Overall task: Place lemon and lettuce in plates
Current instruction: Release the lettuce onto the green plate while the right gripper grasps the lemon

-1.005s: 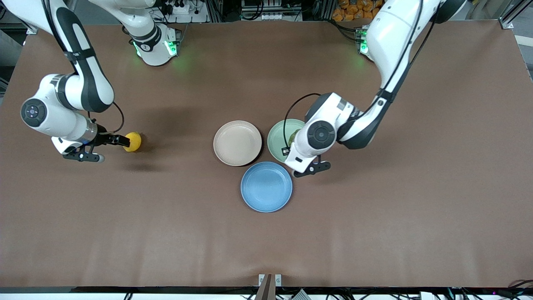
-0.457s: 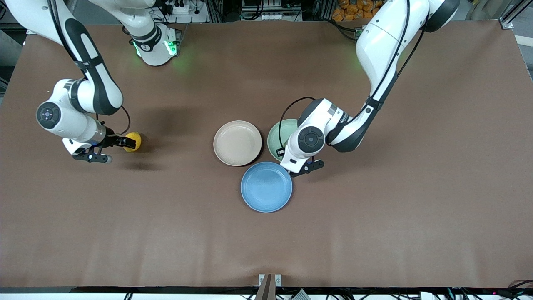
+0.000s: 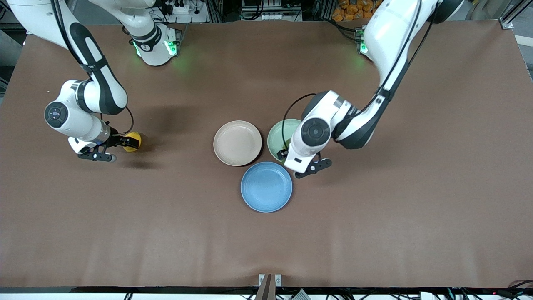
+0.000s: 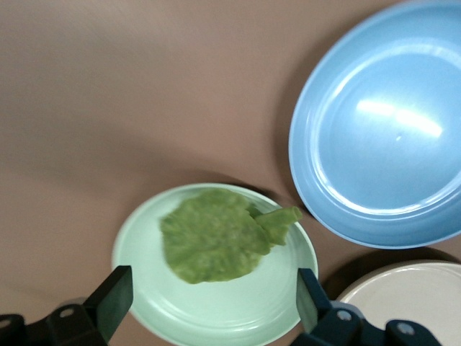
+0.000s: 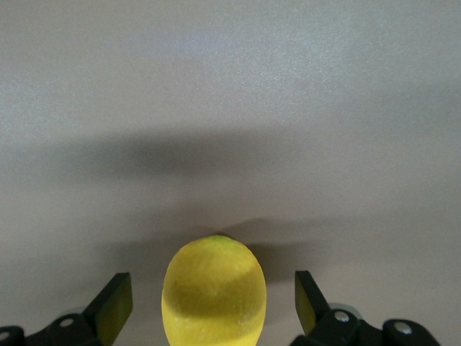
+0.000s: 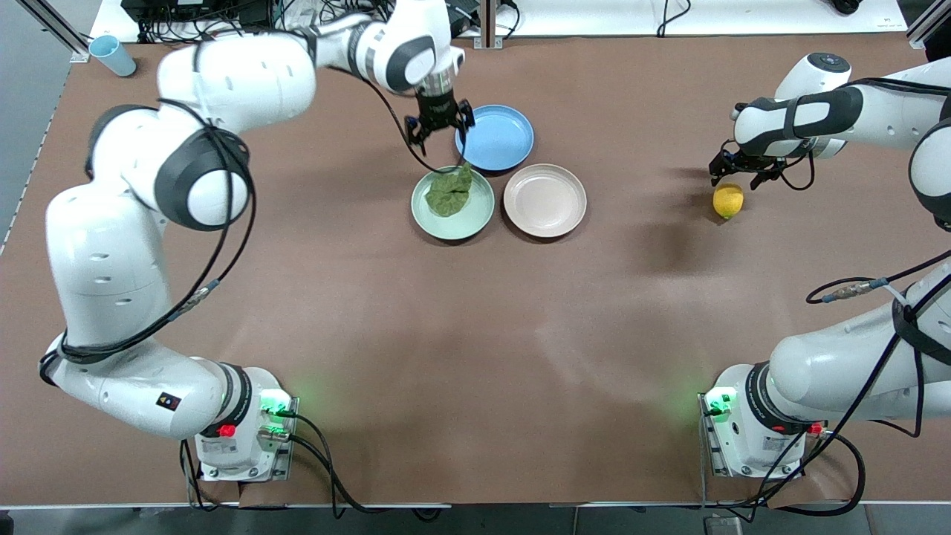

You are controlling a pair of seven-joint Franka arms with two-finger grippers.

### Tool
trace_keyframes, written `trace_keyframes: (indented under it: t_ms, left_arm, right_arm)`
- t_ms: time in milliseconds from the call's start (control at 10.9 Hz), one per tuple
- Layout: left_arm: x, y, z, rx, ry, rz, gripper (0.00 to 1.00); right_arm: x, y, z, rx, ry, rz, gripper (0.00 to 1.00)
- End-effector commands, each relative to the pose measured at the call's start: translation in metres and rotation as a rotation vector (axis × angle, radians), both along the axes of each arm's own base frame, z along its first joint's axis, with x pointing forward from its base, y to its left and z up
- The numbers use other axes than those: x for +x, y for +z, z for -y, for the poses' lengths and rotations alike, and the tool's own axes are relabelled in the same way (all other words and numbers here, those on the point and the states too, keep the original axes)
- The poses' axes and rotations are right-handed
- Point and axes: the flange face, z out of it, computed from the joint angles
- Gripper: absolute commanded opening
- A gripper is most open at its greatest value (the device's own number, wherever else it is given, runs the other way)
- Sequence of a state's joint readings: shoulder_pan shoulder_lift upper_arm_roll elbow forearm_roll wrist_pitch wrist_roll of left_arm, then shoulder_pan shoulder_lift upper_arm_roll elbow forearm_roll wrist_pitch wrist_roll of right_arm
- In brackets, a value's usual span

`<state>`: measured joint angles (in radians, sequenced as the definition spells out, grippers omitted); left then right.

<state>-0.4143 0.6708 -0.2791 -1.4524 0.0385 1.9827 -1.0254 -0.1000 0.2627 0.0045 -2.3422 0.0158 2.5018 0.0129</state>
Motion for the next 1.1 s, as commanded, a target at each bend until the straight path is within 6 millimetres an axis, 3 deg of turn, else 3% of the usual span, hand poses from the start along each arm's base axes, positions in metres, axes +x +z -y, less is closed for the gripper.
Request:
trace_keyframes:
  t_ms: [0,457,731,1005]
  left_arm:
    - [0.005,0.07,-0.031,0.094,-0.021,0.102,1.0]
    - [0.02,0.156,-0.115,0.135,-0.11,0.101,1.0]
    - [0.035,0.213,-0.19,0.121,-0.164,0.148,1.0]
    - [0.042,0.254,-0.258,0.112,-0.272,0.18,1.0]
  right_arm:
    - [-0.013,-0.017,-0.002,0.0,0.007,0.02,1.0]
    - [-0.023,-0.041,-0.001,-0.003,0.001,0.036,1.0]
    - [-0.028,-0.054,0.0,-0.004,-0.001,0.043,1.0]
    - [-0.028,-0.056,-0.001,-0.003,-0.001,0.042,1.0]
